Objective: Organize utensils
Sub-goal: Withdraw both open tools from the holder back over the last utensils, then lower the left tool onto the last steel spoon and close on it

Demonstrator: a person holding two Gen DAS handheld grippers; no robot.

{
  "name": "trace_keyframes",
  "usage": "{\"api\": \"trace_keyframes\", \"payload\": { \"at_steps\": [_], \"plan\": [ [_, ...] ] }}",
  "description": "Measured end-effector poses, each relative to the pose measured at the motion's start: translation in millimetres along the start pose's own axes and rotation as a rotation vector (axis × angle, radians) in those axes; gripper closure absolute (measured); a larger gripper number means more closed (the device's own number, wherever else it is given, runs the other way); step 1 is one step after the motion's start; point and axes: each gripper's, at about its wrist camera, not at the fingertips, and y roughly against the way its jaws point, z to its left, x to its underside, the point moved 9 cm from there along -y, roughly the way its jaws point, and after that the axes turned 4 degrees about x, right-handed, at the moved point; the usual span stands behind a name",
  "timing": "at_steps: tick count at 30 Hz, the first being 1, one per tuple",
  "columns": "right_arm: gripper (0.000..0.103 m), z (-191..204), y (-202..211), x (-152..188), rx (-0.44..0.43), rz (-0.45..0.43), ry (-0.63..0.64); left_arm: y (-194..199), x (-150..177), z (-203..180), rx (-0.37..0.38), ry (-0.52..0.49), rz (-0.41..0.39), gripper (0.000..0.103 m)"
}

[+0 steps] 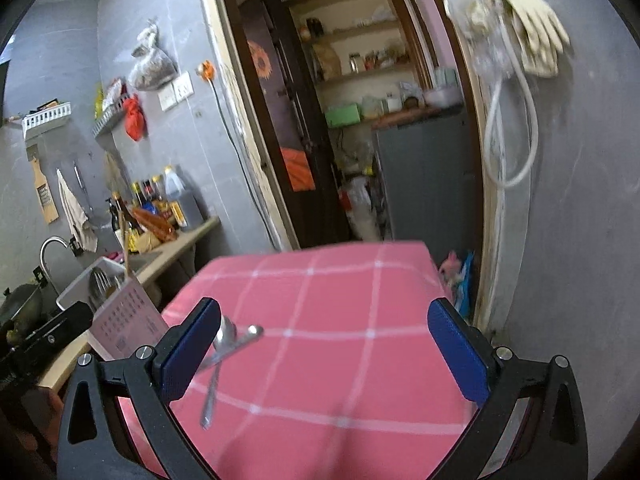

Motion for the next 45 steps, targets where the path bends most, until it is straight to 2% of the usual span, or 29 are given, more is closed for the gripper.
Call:
{"api": "trace_keyframes", "payload": {
  "at_steps": [6,8,10,16,21,27,34,38,41,45],
  "plan": [
    [0.003,-21,-34,34,-0.082,0.127,-0.039,-40,29,-4,-0.009,0.005,0.076,0.007],
    [0.008,-22,-46,42,-0.112,0.163,-0.043,-51,35,0,-0.023,0.019,0.097,0.007],
    [0.020,-22,-62,52,-0.145,0.210,-0.046,-63,42,6,-0.052,0.035,0.122,0.007],
    [0.043,-14,-95,74,-0.203,0.310,-0.026,-93,60,21,-0.135,0.071,0.192,0.009],
    [0.055,-6,-114,82,-0.249,0.362,-0.050,-115,68,38,-0.197,0.145,0.231,0.015],
    [0.066,12,-132,86,-0.290,0.399,-0.051,-133,72,59,-0.240,0.260,0.240,0.022],
    [0.078,38,-147,92,-0.325,0.449,-0.015,-152,78,74,-0.247,0.331,0.292,0.045],
    [0.079,53,-155,94,-0.350,0.471,0.004,-161,80,83,-0.248,0.361,0.323,0.057],
    [0.080,63,-161,94,-0.364,0.490,0.008,-168,81,86,-0.249,0.368,0.340,0.063],
    [0.080,74,-169,96,-0.392,0.525,0.006,-173,80,85,-0.235,0.372,0.350,0.065]
  ]
}}
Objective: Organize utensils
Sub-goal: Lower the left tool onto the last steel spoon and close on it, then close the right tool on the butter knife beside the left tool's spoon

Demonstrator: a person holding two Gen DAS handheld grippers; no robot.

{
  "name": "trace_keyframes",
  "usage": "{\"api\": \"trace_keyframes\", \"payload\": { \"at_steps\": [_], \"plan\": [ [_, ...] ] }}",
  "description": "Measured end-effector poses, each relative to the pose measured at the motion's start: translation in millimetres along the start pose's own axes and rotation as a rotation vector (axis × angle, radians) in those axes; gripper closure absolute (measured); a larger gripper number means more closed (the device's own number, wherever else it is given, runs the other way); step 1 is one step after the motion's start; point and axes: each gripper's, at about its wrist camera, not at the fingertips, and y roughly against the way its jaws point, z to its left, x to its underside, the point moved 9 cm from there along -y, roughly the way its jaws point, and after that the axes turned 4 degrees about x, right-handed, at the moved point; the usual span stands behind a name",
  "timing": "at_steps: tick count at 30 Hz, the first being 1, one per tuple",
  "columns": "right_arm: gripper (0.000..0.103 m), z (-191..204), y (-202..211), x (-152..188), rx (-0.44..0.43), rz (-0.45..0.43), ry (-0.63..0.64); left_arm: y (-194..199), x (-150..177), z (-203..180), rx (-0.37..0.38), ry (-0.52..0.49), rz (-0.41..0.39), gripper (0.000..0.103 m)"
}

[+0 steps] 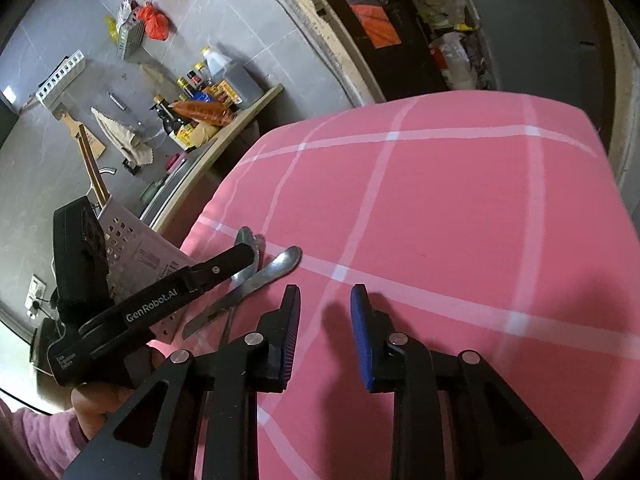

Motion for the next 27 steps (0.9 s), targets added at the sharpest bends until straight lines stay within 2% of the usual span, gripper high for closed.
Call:
{"api": "trace_keyframes", "payload": {
  "at_steps": [3,8,16,20,27],
  "plan": [
    [0.084,5,-6,-5,-0.013,0.011,0.008,-2,-2,-2,0.003,-0.001,0.006,0.068],
    [0.086,11,-15,-15,-0.028,0.025,0.033,-4,-2,-1,-0.012,-0.003,0.015,0.080],
    [0.089,21,-38,-33,-0.008,0.072,0.108,-6,-2,3,-0.038,-0.006,0.019,0.089],
    [0.094,27,-44,-21,-0.020,0.136,0.147,-6,-2,5,-0.026,0.007,0.018,0.091],
    [0.100,29,-39,-10,-0.054,0.171,0.136,-5,4,1,0.009,0.004,0.026,0.093]
  ]
}}
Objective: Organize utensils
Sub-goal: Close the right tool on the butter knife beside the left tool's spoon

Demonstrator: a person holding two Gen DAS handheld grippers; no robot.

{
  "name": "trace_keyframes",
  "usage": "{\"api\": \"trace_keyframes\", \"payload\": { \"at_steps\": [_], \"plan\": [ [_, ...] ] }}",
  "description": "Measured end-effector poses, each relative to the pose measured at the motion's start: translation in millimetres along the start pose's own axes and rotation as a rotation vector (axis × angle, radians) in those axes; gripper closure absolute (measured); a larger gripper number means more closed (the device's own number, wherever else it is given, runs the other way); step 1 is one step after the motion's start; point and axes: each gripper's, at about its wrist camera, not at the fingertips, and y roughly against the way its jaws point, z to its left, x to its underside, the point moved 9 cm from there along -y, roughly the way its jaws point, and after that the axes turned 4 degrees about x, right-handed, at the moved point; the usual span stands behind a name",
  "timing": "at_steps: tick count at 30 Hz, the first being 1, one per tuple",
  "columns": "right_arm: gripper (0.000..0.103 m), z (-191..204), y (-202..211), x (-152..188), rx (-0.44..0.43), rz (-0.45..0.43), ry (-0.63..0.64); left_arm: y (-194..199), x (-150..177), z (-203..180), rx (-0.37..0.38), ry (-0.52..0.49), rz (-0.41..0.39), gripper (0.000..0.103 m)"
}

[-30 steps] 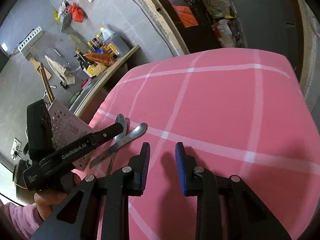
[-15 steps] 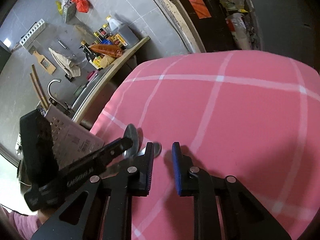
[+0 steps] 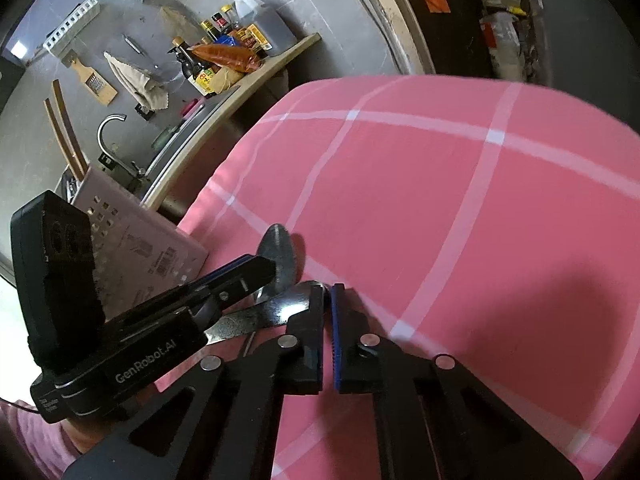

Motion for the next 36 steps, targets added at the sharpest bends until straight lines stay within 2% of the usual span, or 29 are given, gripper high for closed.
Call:
{"api": "trace_keyframes", "payload": {
  "at_steps": [7,11,13,17,18,20,23,25,26,31,34,36],
  "plan": [
    [0.100,-6,20,33,0.021,0.012,-0.013,6,15,-5,0.023,-0.020,0.026,0.095],
    [0.102,-13,41,59,0.026,0.014,-0.045,12,29,-12,0.050,-0.048,0.066,0.097],
    [0.102,-20,54,77,0.060,0.018,-0.060,14,35,-17,0.063,-0.057,0.089,0.097],
    [0.102,-31,80,94,0.062,-0.022,-0.125,19,54,-31,0.105,-0.100,0.161,0.097],
    [0.102,-34,84,96,0.082,-0.034,-0.137,20,57,-35,0.109,-0.114,0.173,0.097],
    [0.102,-38,85,97,0.069,-0.049,-0.173,22,59,-37,0.113,-0.126,0.183,0.097],
    [0.093,-40,83,101,0.059,-0.062,-0.230,22,58,-36,0.128,-0.122,0.214,0.097],
    [0.074,-37,84,102,0.035,-0.090,-0.269,19,55,-36,0.144,-0.121,0.240,0.097],
    [0.073,-34,85,103,0.033,-0.110,-0.291,18,54,-36,0.149,-0.125,0.249,0.097],
    [0.072,-19,75,112,0.126,-0.153,-0.346,14,50,-38,0.203,-0.133,0.309,0.096],
    [0.071,-16,70,112,0.161,-0.145,-0.356,10,49,-38,0.244,-0.119,0.343,0.096],
    [0.071,-16,66,109,0.164,-0.103,-0.349,7,48,-39,0.263,-0.126,0.368,0.096]
  ]
}}
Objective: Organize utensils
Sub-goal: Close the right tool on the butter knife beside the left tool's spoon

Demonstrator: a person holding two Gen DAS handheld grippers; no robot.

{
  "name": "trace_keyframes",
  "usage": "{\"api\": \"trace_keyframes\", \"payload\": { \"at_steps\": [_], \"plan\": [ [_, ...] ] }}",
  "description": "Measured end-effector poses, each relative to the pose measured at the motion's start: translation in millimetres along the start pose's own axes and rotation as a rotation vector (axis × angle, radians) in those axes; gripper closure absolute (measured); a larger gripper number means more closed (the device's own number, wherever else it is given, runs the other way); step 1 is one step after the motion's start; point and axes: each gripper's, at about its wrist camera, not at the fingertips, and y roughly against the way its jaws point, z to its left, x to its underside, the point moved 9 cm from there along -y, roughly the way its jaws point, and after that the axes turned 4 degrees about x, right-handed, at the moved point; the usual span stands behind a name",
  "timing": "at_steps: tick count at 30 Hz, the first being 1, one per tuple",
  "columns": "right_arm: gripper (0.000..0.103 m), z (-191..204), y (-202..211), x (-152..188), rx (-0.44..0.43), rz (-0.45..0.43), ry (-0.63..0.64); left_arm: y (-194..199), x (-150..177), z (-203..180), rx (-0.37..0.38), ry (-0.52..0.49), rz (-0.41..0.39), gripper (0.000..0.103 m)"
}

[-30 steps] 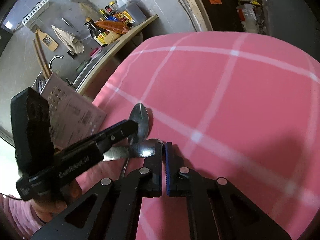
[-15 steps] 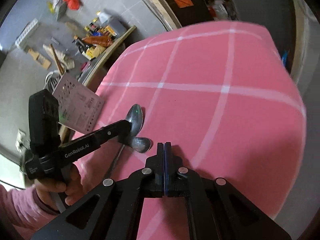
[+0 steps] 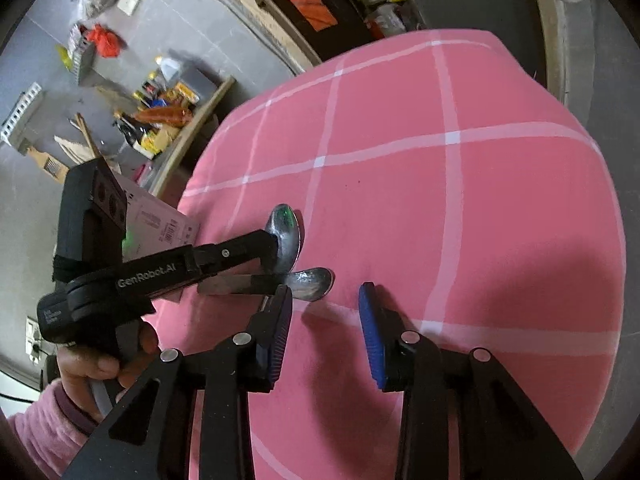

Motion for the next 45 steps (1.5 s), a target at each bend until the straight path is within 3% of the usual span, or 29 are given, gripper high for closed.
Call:
{"api": "trace_keyframes", "payload": {
  "at_steps": [5,11,18,21,24,33,38,45],
  "plan": [
    [0.074,5,-2,-2,0.024,0.065,0.095,-3,-3,1,0.023,0.002,0.028,0.096],
    [0.077,19,0,-11,0.059,0.091,0.316,-6,-2,-5,0.011,-0.021,0.028,0.096],
    [0.076,33,-9,-13,0.024,0.137,0.489,-8,-6,-5,0.013,-0.023,0.029,0.096],
    [0.083,33,-2,-10,0.033,0.142,0.531,-8,-6,-5,0.013,-0.024,0.028,0.096],
    [0.095,27,6,-12,0.048,0.132,0.528,-7,-6,-4,0.008,-0.030,0.027,0.096],
    [0.099,21,30,16,0.014,0.152,0.519,-7,15,-13,0.034,-0.057,0.064,0.097],
    [0.099,4,53,16,-0.015,0.083,0.366,-6,22,-18,0.034,-0.079,0.081,0.097],
    [0.099,-12,58,17,0.009,0.004,0.210,-15,12,-24,0.067,-0.071,0.120,0.093]
  ]
}}
